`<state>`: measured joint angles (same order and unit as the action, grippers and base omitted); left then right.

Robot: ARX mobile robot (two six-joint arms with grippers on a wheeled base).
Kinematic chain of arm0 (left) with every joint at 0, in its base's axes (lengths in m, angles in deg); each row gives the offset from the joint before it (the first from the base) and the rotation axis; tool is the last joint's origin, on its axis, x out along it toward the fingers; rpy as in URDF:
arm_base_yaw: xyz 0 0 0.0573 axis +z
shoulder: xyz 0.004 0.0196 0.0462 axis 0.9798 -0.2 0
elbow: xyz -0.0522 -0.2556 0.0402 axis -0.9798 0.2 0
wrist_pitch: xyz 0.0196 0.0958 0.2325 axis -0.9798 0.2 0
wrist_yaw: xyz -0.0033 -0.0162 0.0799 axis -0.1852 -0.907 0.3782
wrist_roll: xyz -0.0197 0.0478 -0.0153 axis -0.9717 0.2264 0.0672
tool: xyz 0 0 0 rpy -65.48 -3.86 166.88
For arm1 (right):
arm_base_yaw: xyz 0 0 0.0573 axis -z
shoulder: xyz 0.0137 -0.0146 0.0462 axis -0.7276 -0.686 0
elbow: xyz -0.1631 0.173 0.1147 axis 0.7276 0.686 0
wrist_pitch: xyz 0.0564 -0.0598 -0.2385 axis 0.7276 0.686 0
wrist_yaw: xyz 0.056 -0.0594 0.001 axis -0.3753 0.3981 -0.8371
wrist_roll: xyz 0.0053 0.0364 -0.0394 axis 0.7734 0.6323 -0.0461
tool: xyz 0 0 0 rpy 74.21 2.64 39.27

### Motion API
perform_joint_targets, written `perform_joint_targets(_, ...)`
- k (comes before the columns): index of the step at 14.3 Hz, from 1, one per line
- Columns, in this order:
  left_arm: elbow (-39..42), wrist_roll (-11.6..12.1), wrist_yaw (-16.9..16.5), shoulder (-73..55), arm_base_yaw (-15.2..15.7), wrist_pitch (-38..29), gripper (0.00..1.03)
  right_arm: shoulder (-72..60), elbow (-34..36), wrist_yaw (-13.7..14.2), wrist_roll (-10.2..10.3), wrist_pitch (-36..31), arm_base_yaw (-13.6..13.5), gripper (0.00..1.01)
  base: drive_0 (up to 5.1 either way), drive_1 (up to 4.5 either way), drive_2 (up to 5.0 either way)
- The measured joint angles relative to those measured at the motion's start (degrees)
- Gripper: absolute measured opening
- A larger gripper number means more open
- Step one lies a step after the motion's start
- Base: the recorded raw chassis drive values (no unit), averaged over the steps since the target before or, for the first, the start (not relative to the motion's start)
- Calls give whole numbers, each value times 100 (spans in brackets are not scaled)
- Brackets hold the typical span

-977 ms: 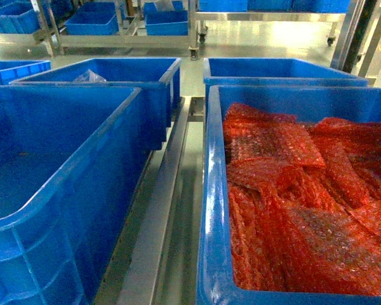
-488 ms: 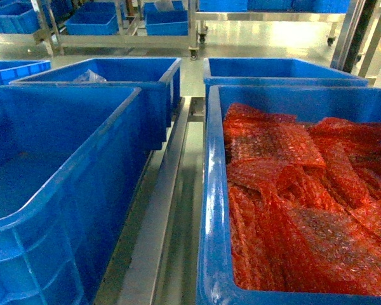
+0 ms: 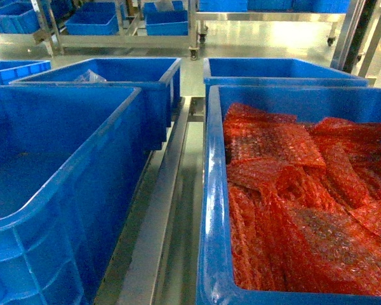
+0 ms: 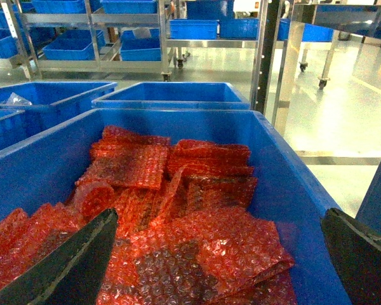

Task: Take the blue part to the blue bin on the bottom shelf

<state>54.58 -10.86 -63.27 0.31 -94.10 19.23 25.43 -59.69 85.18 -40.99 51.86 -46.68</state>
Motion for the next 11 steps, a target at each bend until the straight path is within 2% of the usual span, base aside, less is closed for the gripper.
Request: perform_joint_targets(11, 0, 0, 0, 0, 0, 0, 43, 0, 0, 0, 0, 0, 0, 98, 0, 0, 0)
